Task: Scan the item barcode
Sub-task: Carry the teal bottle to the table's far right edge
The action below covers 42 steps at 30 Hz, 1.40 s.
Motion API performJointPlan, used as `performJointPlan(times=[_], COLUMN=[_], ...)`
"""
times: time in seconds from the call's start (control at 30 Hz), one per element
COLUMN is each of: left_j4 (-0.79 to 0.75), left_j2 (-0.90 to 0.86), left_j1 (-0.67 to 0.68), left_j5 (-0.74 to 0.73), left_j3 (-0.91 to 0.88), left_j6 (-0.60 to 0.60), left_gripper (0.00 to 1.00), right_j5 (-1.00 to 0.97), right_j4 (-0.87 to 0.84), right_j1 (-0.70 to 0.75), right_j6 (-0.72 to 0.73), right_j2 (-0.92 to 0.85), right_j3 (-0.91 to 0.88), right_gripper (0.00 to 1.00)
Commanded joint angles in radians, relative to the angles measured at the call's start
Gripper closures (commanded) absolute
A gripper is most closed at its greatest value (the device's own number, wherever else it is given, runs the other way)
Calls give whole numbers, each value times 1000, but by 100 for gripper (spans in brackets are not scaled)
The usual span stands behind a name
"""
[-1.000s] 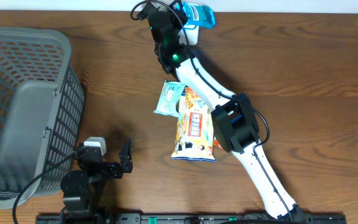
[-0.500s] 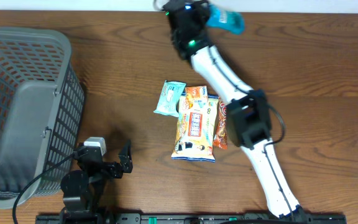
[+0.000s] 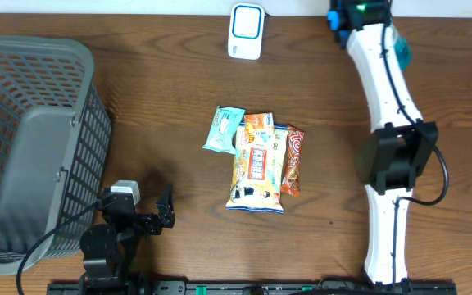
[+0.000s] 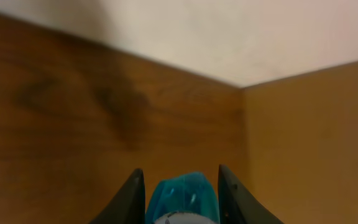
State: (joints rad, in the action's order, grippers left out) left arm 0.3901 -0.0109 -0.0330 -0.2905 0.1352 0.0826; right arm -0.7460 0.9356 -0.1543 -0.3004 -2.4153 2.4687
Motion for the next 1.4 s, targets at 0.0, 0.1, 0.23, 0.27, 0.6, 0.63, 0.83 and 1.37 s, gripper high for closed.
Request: performJointPlan(times=[0.0,0.1,0.23,0.27,0.6,0.63,0.83,1.37], left_j4=[19,19,19,19,19,19,19,19], left_j2=[5,5,5,5,5,5,5,5], left_j1=[-6,-6,-6,-6,-6,-6,-6,-6], left_j5=[-13,-13,-13,-13,-13,-13,-13,-13], left_j3=[-15,-15,-15,-15,-15,-15,-15,-15], left_j6=[9,9,9,9,9,9,9,9], left_gripper=[0,0,0,0,0,0,0,0], right_j5=[50,98,167,180,383,409,502,698], right_j4=[38,83,138,149,194,190,157,-108], right_j1=[59,118,208,232,467,487,615,748], right_j6=[141,173,200,204,211,211,210,204], right_j2=[20,20,20,20,20,20,20,19], right_j3=[15,15,14,14,13,13,3,-15], right_gripper=[99,99,99,99,99,99,99,99])
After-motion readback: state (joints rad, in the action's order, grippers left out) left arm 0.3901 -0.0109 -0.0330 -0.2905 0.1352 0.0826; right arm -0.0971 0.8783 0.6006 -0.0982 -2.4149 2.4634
